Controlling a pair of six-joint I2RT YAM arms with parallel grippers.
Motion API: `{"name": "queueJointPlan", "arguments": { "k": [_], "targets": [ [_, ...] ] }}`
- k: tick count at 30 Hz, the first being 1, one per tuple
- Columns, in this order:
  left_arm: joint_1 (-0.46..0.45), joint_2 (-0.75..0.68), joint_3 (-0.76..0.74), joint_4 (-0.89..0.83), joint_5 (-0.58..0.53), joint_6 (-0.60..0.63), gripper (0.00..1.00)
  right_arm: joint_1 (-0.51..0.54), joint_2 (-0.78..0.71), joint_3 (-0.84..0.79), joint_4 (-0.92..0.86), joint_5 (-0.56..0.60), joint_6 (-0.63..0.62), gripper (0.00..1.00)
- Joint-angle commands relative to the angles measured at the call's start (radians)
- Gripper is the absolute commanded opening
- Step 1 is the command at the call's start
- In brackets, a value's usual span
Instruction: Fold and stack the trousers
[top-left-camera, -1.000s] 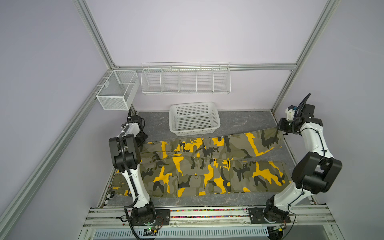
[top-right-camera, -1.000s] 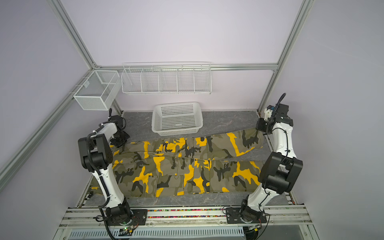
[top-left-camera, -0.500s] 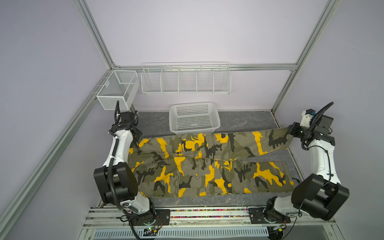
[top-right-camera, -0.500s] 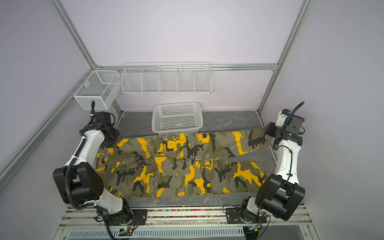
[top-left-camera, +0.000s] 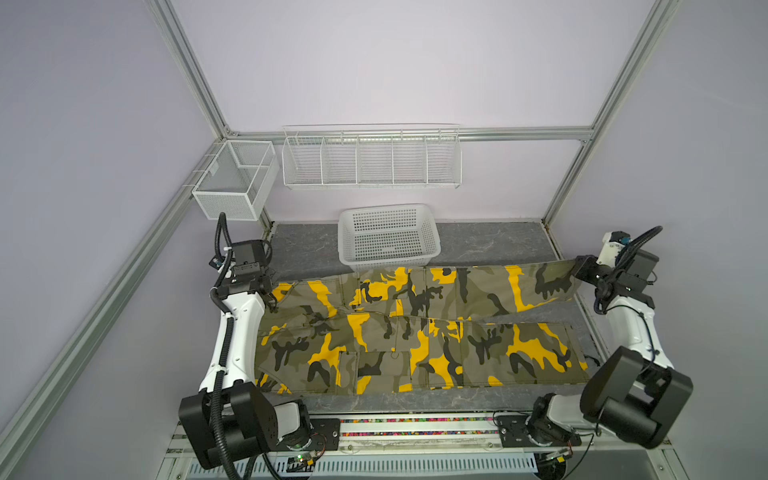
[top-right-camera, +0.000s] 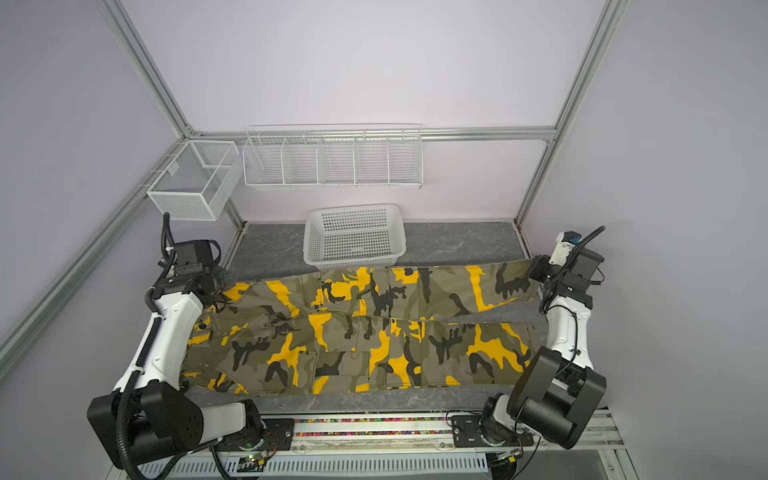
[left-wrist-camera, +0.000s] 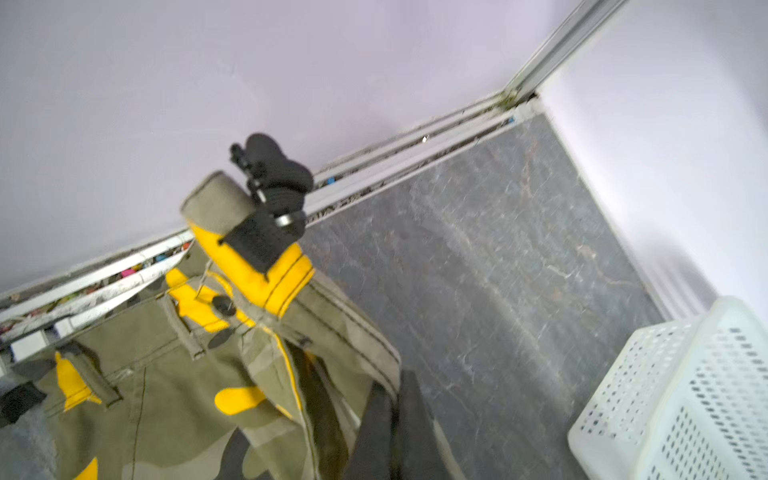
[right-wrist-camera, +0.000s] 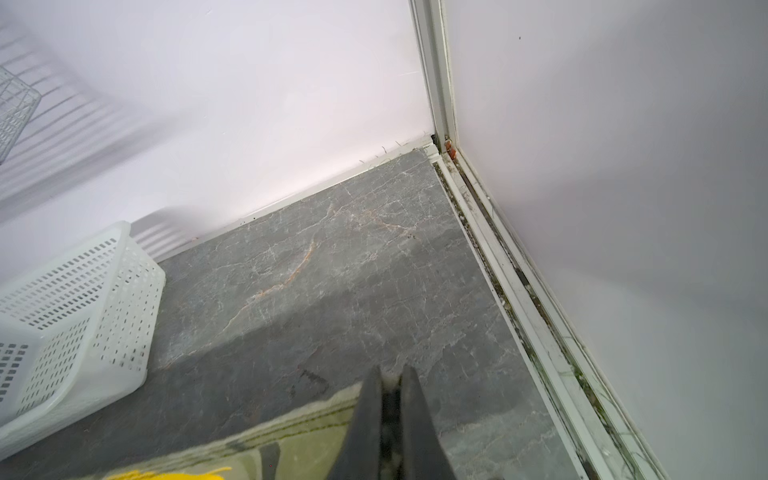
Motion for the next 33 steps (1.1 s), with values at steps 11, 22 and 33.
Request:
{"name": "queueJointPlan", "arguments": {
  "k": [11, 22, 33],
  "targets": [
    [0.002, 0.166, -0.033, 0.323, 0.081, 0.034, 0.00, 0.118, 0.411, 0.208, 0.017, -0.045, -0.093, 0.14],
    [-0.032, 0.220, -0.024, 0.334, 0.056, 0.090, 0.00, 0.209, 0.727, 0.609, -0.262, 0.002, -0.109, 0.40],
    [-0.071, 0.207, -0.038, 0.305, 0.051, 0.103, 0.00, 0.104, 0.527, 0.493, -0.595, 0.067, -0.141, 0.57]
  ]
}}
